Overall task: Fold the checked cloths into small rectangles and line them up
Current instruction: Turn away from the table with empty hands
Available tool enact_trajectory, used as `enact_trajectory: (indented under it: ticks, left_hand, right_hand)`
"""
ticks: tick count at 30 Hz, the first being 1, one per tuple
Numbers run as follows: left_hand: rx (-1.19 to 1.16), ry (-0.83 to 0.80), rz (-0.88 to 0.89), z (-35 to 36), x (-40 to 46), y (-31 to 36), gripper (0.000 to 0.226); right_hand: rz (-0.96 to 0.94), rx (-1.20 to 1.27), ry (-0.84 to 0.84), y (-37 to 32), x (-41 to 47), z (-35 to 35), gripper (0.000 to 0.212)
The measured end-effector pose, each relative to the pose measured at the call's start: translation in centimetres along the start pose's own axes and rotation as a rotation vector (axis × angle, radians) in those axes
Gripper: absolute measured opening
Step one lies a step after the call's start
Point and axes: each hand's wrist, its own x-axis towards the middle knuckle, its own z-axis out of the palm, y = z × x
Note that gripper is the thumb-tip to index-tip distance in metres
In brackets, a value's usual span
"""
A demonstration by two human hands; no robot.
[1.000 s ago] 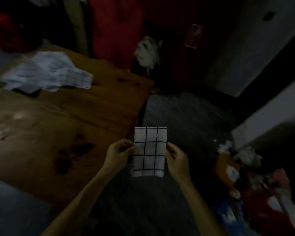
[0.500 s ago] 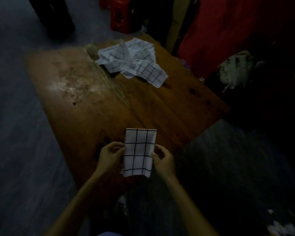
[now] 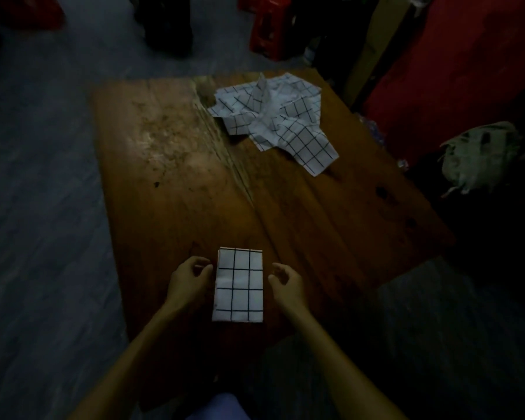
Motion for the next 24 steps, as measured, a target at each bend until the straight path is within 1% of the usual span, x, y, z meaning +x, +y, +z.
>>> enact_trajectory:
  ticks: [5,8,13,16,19,24]
  left_hand:
    - [0.223,0.055,0.223,-3.9,-4.0,5.1,0.035]
    - [0.333,0.172,0.336,-7.5,-8.2,8.6,0.039]
    - [0.432,0.386,0.369,-14.5,-15.2,13.0,0.049]
    - [0.447,0.487,0.413,-18.8,-18.7,14.1,0.048]
    - [0.456,0.569,0.441,-22.3,-21.4,14.0,0.051]
    - [0.487,0.648,0.481,-28.7,-23.1,11.9,0.058]
  right_hand:
    - [-0.344,-0.138,-0.087,-5.1,-1.5,-1.7,0.035]
    - [-0.563,-0.208,-0.136,-9.2,-3.7,-2.5,0.035]
    - [-0.878,-0.300,-0.188,-16.8,-9.4,-3.3,0.041]
    - [-1.044,-0.399,-0.191,-20.7,-13.1,-2.4,0.044]
    - [-1.158,-0.472,-0.210,-23.6,-16.7,-0.4,0.047]
    - [-1.301,-0.526,-0.117,-27.1,-21.8,4.4,0.048]
